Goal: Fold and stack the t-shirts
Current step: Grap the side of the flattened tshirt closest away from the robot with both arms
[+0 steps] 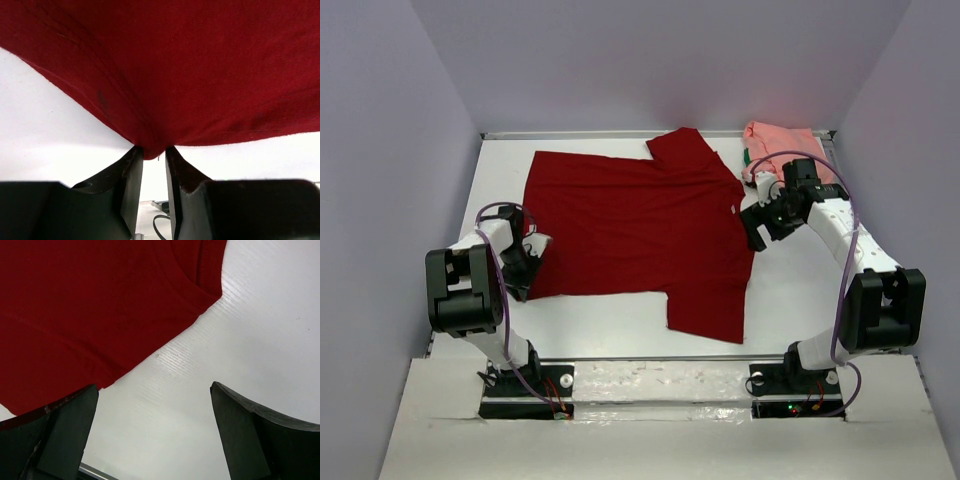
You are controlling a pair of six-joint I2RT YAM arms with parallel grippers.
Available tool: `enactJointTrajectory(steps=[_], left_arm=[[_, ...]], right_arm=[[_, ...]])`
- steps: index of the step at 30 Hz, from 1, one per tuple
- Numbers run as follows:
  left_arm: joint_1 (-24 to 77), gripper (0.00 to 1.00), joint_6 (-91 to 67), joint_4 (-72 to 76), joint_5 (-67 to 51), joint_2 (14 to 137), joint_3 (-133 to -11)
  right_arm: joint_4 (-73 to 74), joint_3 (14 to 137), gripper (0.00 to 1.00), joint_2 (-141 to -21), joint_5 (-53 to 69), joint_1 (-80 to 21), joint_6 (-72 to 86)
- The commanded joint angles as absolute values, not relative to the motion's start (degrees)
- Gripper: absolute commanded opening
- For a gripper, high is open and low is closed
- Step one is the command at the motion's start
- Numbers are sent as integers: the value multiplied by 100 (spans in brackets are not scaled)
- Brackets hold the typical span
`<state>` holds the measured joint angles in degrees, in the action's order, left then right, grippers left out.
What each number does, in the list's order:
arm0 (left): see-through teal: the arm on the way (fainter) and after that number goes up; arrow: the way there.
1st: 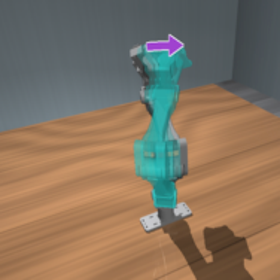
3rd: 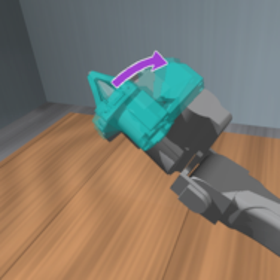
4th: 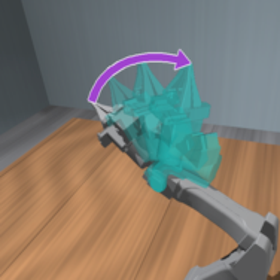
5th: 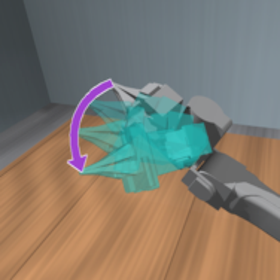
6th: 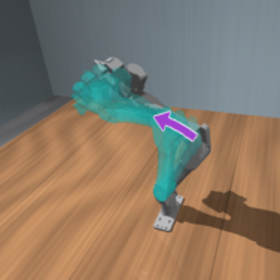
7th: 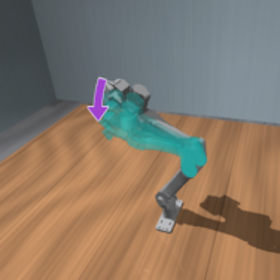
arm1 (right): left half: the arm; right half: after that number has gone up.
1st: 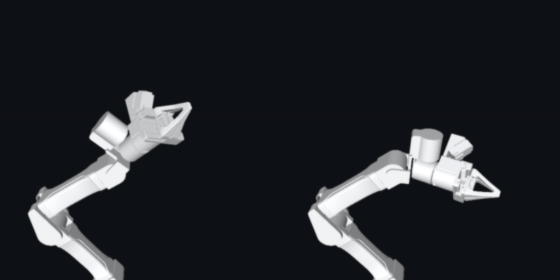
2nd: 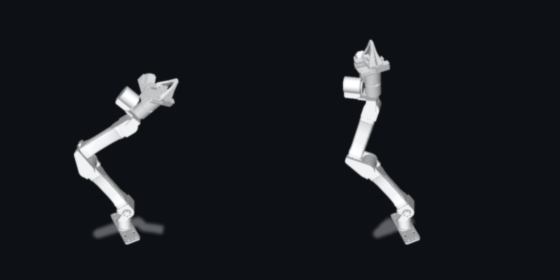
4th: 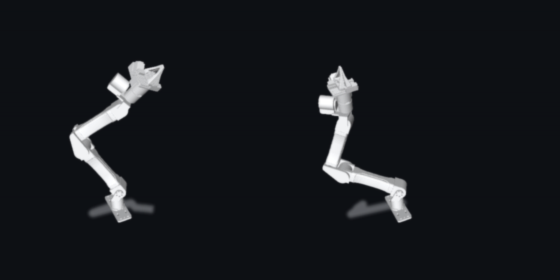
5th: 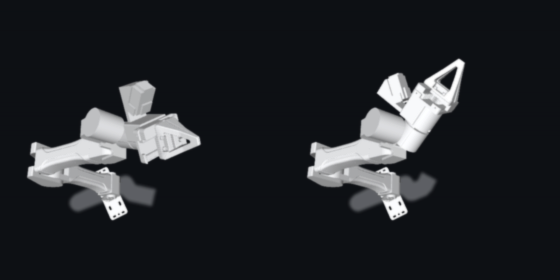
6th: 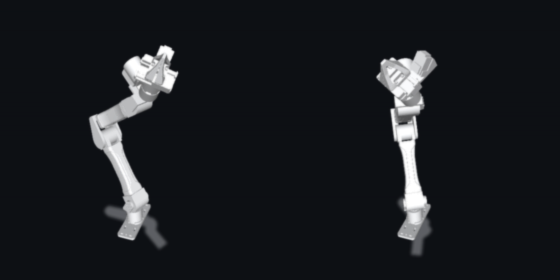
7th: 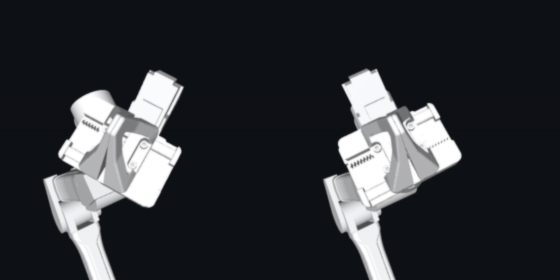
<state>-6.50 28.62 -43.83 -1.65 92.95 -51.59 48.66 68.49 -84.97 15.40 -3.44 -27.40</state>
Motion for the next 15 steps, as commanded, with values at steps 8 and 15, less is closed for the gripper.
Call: enactJointTrajectory(steps=[8,15], left_arm=[[-694,11,2830,-4395,114,9167,-5097],[-686,0,2821,-4360,62,9132,-5142]], right_arm=[[5405,6706,100,-8279,1793,-316,-3102],[5845,6636,98,-8367,1784,-264,-3164]])
